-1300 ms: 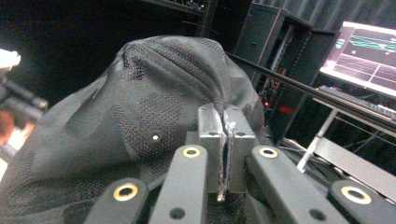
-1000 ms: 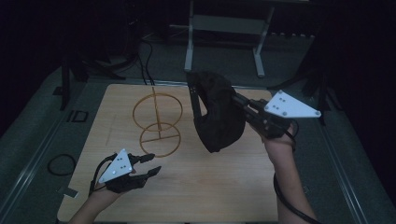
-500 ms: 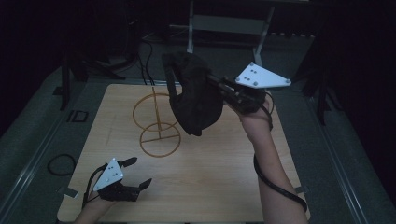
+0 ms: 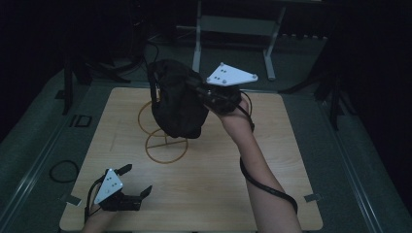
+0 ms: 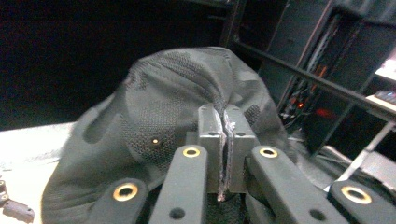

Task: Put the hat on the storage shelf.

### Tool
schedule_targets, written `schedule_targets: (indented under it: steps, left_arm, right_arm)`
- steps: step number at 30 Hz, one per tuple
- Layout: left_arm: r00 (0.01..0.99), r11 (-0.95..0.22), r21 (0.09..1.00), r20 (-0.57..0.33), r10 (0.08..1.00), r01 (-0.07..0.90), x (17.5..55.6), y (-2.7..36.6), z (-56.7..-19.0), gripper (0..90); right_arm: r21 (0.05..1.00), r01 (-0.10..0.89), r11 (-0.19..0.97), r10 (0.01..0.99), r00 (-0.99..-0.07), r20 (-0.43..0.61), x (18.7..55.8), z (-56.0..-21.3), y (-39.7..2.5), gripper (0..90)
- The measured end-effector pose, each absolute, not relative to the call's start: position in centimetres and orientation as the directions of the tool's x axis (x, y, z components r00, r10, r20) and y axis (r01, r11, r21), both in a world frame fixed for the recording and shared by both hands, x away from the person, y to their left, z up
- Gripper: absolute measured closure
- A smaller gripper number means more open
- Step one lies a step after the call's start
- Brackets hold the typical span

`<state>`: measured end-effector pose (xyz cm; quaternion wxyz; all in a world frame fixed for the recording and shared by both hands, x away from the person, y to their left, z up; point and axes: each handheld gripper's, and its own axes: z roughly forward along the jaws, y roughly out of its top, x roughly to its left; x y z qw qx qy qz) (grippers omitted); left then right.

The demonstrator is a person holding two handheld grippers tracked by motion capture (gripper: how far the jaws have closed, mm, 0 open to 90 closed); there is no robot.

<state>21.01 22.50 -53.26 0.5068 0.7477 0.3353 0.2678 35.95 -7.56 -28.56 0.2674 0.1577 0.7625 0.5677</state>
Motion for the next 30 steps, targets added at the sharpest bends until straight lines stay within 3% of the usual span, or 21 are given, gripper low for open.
schedule_targets:
  steps: [10, 25, 30]
  left_arm:
    - [0.632, -0.252, 0.938, 0.047, 0.774, 0.238, 21.0, 22.7, -53.4, 2.4]
    - [0.649, -0.245, 0.937, 0.025, 0.76, 0.251, 21.3, 22.7, -54.0, 2.6]
    - [0.652, -0.245, 0.936, 0.022, 0.758, 0.253, 21.3, 22.7, -54.0, 2.6]
  right_arm:
    - [0.928, 0.01, 0.372, 0.508, -0.839, -0.195, 37.7, -31.6, -4.4, 87.8]
    - [0.906, 0.093, 0.413, 0.485, -0.864, -0.132, 39.3, -33.3, -2.3, 87.3]
    - [0.899, 0.1, 0.427, 0.454, -0.883, -0.117, 39.4, -34.1, -1.5, 79.7]
